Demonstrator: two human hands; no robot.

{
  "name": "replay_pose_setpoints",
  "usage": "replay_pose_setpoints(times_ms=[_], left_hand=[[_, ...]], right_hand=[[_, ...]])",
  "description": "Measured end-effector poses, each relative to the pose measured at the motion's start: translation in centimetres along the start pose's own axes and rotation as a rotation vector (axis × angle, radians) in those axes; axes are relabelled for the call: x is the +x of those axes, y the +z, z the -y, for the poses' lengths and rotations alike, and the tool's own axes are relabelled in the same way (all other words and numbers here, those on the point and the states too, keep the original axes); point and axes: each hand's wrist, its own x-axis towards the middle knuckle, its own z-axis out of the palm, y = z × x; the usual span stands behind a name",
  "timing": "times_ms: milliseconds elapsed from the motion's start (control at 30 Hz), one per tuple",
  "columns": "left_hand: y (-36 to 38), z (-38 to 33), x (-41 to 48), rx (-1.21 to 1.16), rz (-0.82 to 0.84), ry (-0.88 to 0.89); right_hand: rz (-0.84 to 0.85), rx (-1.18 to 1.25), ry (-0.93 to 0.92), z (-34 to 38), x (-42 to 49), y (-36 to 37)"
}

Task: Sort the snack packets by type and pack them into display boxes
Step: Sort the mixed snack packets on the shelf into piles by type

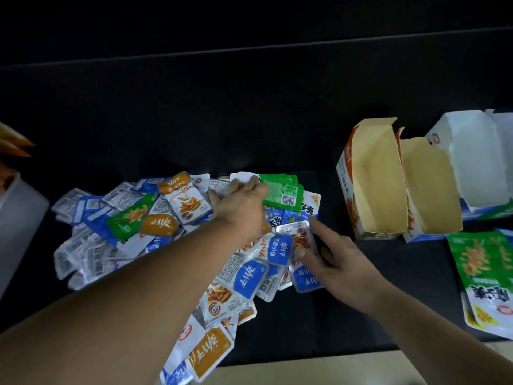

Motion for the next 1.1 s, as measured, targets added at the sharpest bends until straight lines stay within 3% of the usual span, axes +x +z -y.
replay_pose_setpoints(times_ms=[200, 433, 533, 600, 667, 767, 900, 1000, 1100], left_hand=[[-2.2, -0.2, 2.8, 0.065, 0.174, -0.099], [-1.0, -0.6, 2.4, 0.104, 0.014, -0.094], [-1.2, -0.3, 1.0, 0.03, -0.202, 0.021], [-2.0, -0.2, -0.4, -0.141, -0.459, 0.09], [-3.3, -0.7, -2.8, -0.398, -0.584, 0.115], [-4.5, -1.7, -7.1, -0.9, -0.439, 0.042], [-1.6, -1.8, -9.9, -1.184, -0.223, -0.08], [0.5, -2.4, -10.8, -1.242, -0.104, -0.118], [1.5, -3.9, -11.7, -1.31, -0.044, -0.104]], right_hand=[[-0.017, -0.348, -0.039, 1.0, 1.2, -0.4], [-0.049, -0.406, -0.094, 0.8, 1.0, -0.2], [-0.038, -0.425, -0.09, 0.9, 0.6, 0.1], [-0.057, -0.381, -0.082, 1.0, 0.3, 0.3], [-0.062, -0.297, -0.048, 1.3, 0.0, 0.0], [-0.027, -0.038, 0.089, 2.1, -0.9, -0.2], [-0.098, 0.553, 0.144, 4.2, -2.6, 0.0], [-0.103, 0.685, 0.126, 5.8, -3.2, 0.5], [-0.076, 0.63, 0.11, 6.4, -3.0, 0.9]])
